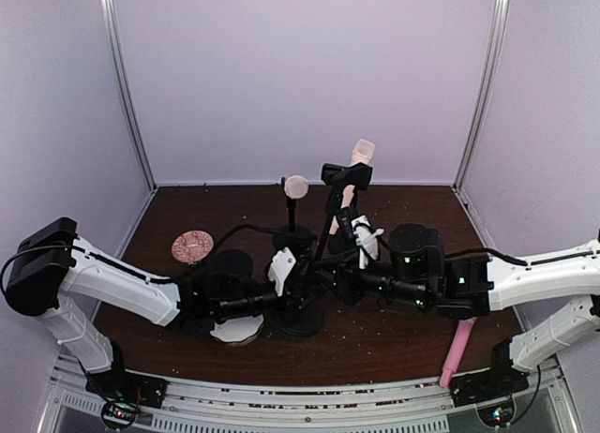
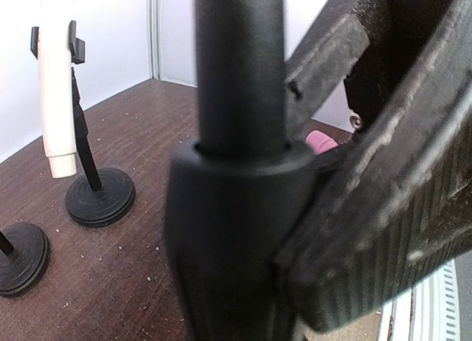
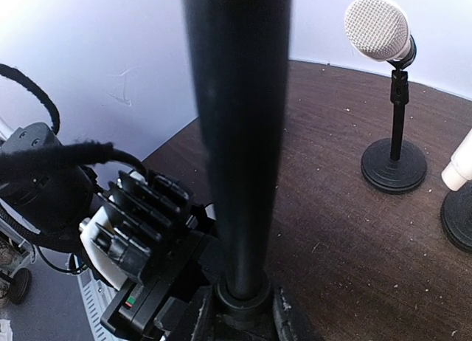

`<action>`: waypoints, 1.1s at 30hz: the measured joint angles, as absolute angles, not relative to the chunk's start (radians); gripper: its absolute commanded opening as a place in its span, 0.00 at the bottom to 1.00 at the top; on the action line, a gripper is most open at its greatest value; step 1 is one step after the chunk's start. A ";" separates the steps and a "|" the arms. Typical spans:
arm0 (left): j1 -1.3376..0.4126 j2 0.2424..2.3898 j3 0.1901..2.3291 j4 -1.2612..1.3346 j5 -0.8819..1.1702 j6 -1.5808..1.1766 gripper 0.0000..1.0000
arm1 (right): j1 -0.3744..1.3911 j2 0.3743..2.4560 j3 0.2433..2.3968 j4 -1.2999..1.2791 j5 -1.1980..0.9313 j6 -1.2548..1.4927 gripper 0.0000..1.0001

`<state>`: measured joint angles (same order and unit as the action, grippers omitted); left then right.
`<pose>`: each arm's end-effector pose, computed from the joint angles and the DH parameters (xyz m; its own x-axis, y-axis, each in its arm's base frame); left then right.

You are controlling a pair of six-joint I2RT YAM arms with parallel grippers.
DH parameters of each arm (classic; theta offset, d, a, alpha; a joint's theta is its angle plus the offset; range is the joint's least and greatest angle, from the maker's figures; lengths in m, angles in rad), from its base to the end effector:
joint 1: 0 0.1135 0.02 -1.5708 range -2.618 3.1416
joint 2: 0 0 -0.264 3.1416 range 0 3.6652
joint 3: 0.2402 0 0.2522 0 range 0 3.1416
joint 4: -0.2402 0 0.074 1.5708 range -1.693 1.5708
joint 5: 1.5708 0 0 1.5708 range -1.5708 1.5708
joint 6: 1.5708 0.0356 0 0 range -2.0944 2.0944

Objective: Attach the microphones to the stand

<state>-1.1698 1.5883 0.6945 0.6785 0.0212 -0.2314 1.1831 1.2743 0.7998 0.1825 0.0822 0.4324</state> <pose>0.1289 -0.3059 0.2007 -0.2941 0.1063 -0.9498 0.8847 0.4064 -0.2285 0.1135 0.2702 0.2759 -0.4730 -0.0536 -0.8794 -0.7651 0.5199 0.3799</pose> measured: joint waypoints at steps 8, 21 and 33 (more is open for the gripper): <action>-1.171 1.588 0.693 0.675 0.037 -0.230 0.00 | 1.168 1.264 0.768 0.223 0.032 0.418 0.23; -1.170 1.588 0.692 0.677 0.083 -0.246 0.00 | 1.156 1.261 0.748 0.259 -0.015 0.410 0.11; -1.133 1.588 0.696 0.661 0.343 -0.248 0.00 | 1.085 1.224 0.667 0.358 -0.329 0.238 0.00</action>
